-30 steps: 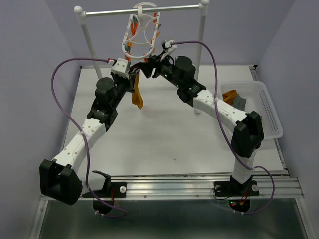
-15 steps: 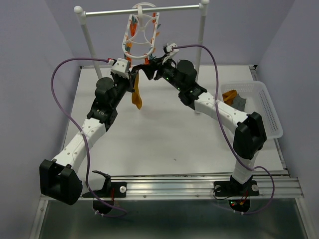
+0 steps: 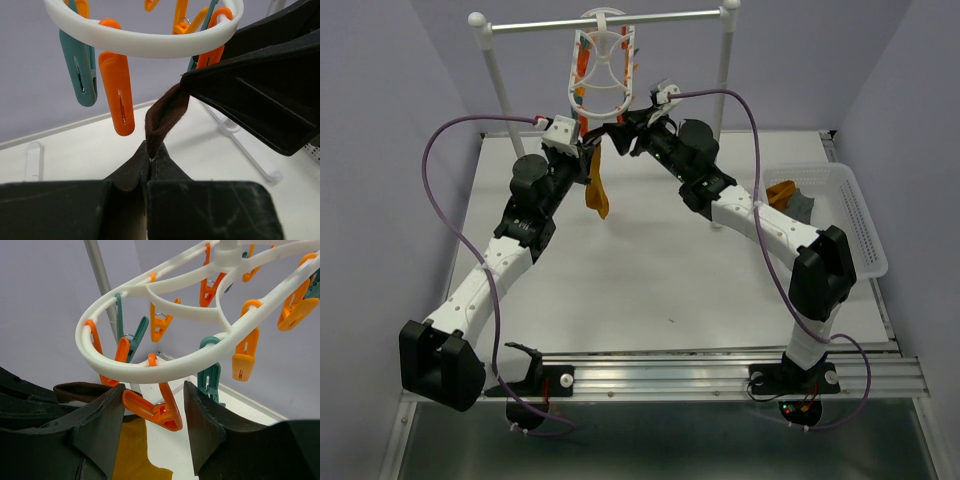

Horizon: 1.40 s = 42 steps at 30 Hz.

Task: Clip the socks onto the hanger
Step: Open the clamp at the hanger.

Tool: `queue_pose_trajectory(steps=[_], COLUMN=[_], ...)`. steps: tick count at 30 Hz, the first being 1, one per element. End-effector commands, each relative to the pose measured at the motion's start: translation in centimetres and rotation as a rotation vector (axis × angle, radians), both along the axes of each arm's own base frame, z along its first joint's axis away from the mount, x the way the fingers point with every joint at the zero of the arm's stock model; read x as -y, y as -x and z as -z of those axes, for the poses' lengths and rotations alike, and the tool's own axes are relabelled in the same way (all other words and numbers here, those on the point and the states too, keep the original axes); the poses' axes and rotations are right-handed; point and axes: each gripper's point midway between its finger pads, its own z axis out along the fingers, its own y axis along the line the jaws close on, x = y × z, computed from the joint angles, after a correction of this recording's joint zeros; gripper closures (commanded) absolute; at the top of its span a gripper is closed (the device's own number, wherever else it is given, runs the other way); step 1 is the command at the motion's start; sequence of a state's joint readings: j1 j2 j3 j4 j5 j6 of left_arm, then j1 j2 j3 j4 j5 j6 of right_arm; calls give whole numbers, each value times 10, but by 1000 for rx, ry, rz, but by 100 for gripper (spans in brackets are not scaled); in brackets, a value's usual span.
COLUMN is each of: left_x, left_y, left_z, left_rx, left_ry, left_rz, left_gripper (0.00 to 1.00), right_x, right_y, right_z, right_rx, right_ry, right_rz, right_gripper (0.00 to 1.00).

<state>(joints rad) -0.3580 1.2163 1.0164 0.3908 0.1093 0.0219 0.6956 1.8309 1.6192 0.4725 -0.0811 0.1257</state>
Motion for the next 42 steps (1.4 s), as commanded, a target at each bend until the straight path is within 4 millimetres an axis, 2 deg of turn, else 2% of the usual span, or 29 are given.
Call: queue_pose_trajectory(steps=[1, 16, 25, 42], left_x=[1, 5, 7, 18], left_y=[1, 0, 0, 9], left_z=[-39, -37, -38, -42], left_rx=[93, 86, 89, 114], left_ry=[38, 46, 45, 38], left_rz=[13, 25, 37, 111], left_gripper=[100, 100, 100, 100], right_x=[14, 27, 22, 11], right_y=[13, 16, 23, 23], right_z=[-43, -41, -47, -36], right_rx=[111, 174, 221, 246], right_ry=[-58, -26, -34, 24], right_rz=[39, 190, 210, 296], right_gripper=[44, 40, 40, 38])
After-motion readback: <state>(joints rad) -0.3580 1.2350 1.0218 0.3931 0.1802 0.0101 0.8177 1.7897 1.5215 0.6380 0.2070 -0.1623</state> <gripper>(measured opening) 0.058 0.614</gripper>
